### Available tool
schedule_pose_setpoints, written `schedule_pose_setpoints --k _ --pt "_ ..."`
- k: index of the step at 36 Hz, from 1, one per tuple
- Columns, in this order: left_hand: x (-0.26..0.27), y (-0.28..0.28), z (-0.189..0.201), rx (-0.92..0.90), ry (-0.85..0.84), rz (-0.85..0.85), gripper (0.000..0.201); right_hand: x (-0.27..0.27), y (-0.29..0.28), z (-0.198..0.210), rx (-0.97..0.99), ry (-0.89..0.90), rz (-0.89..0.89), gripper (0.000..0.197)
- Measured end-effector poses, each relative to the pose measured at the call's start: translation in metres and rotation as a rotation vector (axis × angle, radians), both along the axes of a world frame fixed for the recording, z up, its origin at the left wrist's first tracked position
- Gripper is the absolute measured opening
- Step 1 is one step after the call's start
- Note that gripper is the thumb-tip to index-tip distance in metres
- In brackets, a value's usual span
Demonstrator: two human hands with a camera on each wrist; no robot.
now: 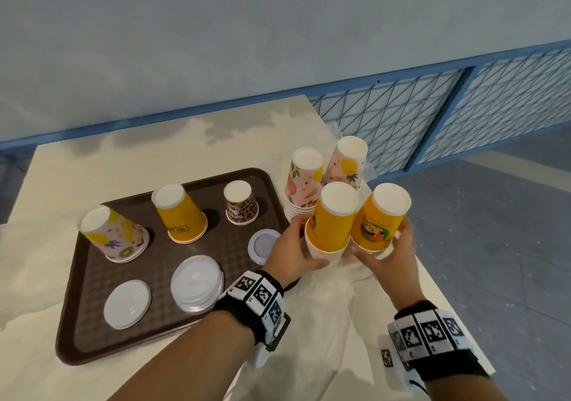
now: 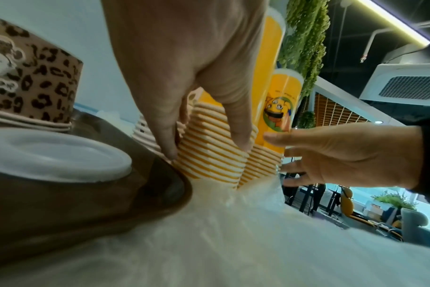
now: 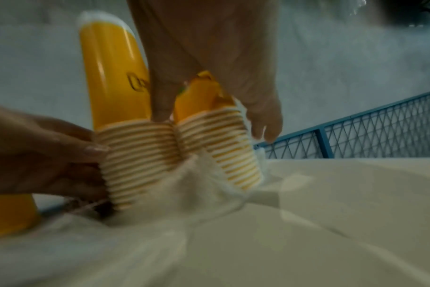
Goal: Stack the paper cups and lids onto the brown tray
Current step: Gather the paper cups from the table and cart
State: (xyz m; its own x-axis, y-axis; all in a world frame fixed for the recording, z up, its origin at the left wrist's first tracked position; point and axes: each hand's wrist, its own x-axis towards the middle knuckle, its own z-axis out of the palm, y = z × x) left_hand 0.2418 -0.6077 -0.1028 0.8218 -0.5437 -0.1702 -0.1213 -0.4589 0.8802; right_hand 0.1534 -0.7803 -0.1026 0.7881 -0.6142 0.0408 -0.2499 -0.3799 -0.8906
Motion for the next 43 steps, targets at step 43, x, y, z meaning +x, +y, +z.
schedule_pose_setpoints --k 43 --pt "-0.048 0.706 0.088 0.814 -0.33 1.227 0.061 0.129 0.75 0.072 -0.505 -0.257 1.258 0.057"
